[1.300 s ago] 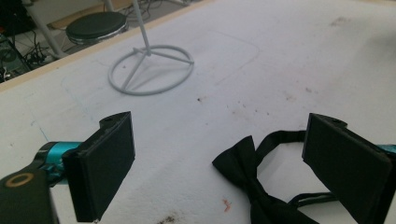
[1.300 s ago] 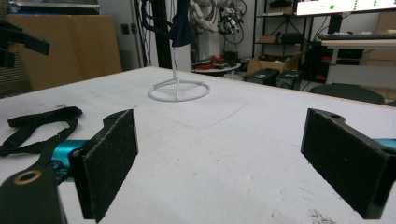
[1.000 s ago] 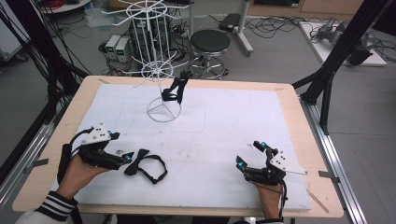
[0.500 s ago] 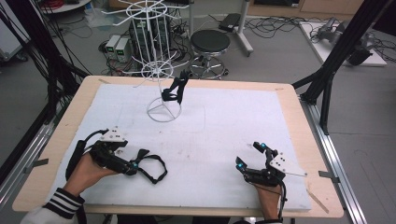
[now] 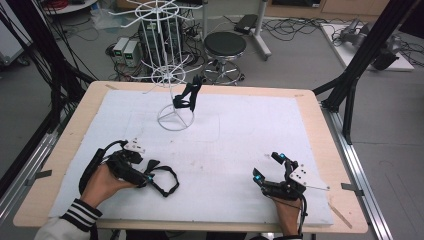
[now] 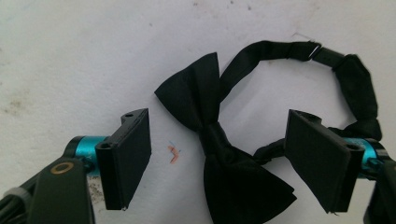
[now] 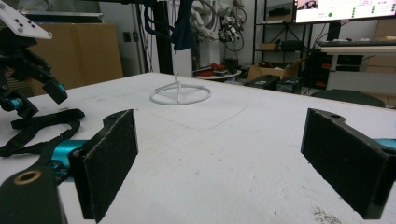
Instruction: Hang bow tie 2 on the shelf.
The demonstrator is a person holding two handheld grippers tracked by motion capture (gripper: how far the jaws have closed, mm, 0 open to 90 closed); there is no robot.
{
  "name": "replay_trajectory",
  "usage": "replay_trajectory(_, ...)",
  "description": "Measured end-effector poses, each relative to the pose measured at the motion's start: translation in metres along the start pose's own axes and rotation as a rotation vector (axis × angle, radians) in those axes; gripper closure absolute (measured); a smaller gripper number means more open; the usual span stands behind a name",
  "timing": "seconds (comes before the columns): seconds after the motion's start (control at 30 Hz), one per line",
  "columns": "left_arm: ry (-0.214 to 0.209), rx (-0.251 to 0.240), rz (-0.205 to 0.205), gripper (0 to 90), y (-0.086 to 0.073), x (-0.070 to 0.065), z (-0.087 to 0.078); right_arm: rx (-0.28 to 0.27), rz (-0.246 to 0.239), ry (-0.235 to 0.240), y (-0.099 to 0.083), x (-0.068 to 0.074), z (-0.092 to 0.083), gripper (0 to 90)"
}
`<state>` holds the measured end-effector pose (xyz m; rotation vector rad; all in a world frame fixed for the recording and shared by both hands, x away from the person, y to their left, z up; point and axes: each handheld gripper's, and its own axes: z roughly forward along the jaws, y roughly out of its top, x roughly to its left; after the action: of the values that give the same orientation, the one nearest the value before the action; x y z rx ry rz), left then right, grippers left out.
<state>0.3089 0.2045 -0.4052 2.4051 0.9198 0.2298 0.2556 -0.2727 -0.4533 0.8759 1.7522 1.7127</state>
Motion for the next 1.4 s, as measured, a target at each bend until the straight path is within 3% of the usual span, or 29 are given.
replay_trajectory(0.2,-0.003,0.05,-0.011,29.7,0.002,0.001,0.005,-0.003,-0.005,-0.001,0.0,0.0,0.0,10.2)
replay_trajectory(0.57,-0.032,0.071,-0.048,40.6,0.006,0.003,0.009,-0.004,-0.002,-0.002,0.0,0.0,0.0,10.2)
replay_trajectory(0.7,-0.057,0.077,-0.075,49.6,0.007,0.003,0.011,-0.005,0.003,-0.004,0.0,0.0,0.0,10.2)
replay_trajectory(0.83,-0.045,0.091,-0.093,55.0,0.009,0.002,0.012,-0.007,-0.001,-0.006,0.0,0.0,-0.001,10.2)
replay_trajectory(1.13,-0.008,0.096,-0.078,72.6,0.007,-0.004,0.017,-0.008,0.002,-0.003,0.0,0.0,-0.001,10.2)
replay_trajectory(1.4,0.007,0.091,-0.058,76.5,0.008,-0.006,0.016,-0.01,-0.001,-0.005,0.0,0.0,-0.001,10.2)
